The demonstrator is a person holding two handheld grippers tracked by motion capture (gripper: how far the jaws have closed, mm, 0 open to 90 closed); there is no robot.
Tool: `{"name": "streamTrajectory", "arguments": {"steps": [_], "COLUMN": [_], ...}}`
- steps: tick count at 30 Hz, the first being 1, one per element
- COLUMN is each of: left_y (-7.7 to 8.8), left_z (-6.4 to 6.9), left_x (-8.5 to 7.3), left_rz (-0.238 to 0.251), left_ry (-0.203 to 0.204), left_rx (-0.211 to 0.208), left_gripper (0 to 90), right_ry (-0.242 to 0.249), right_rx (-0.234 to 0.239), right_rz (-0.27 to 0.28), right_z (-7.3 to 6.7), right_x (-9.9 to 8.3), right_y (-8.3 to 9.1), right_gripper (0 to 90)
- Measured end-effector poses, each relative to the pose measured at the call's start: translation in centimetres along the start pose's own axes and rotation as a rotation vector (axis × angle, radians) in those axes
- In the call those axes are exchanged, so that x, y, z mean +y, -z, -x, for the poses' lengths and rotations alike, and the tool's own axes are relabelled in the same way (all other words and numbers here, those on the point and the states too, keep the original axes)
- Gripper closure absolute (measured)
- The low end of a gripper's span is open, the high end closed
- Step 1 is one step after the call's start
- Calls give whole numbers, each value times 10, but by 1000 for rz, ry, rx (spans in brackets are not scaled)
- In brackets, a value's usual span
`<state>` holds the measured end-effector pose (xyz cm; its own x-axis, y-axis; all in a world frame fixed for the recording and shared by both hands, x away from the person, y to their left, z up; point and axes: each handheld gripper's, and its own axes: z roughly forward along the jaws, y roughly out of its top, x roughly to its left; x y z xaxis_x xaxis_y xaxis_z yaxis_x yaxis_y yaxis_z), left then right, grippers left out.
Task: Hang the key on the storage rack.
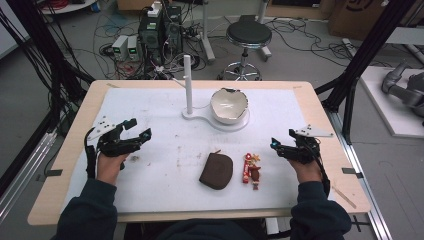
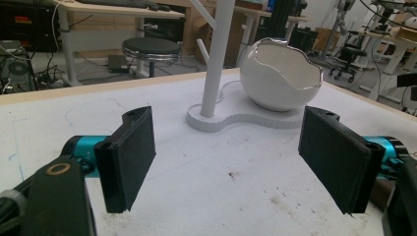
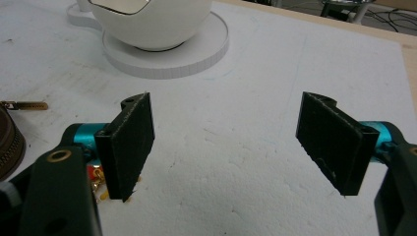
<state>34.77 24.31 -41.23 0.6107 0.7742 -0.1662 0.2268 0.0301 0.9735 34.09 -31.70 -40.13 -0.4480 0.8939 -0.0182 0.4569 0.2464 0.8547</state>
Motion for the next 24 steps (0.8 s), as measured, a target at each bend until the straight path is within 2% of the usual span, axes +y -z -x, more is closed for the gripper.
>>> {"name": "streamTrajectory", "arguments": {"steps": [10, 12, 19, 20, 21, 24], "left_y": [-1, -1, 0, 0, 0, 0], "left_z": [-3, -3, -4, -5, -5, -5], "left_x": [-2, -2, -2, -2, -1, -2], "left_rz": [-9, -7, -4, -2, 1, 0], "left_ry": [17, 22, 26, 27, 28, 30], "left_rx": [11, 16, 17, 18, 19, 9], "left_gripper": [217, 217, 224, 224, 224, 225], "right_ry": [0, -3, 30, 30, 33, 24], "right_rx": [9, 14, 19, 19, 26, 53], "right_rz": [-5, -19, -92, -92, -116, -150], "right_z": [-1, -5, -37, -37, -46, -57], "right_x": [0, 0, 1, 1, 0, -2], "right_y": [-1, 0, 8, 8, 9, 10], "right_gripper": [226, 227, 237, 237, 240, 240]}}
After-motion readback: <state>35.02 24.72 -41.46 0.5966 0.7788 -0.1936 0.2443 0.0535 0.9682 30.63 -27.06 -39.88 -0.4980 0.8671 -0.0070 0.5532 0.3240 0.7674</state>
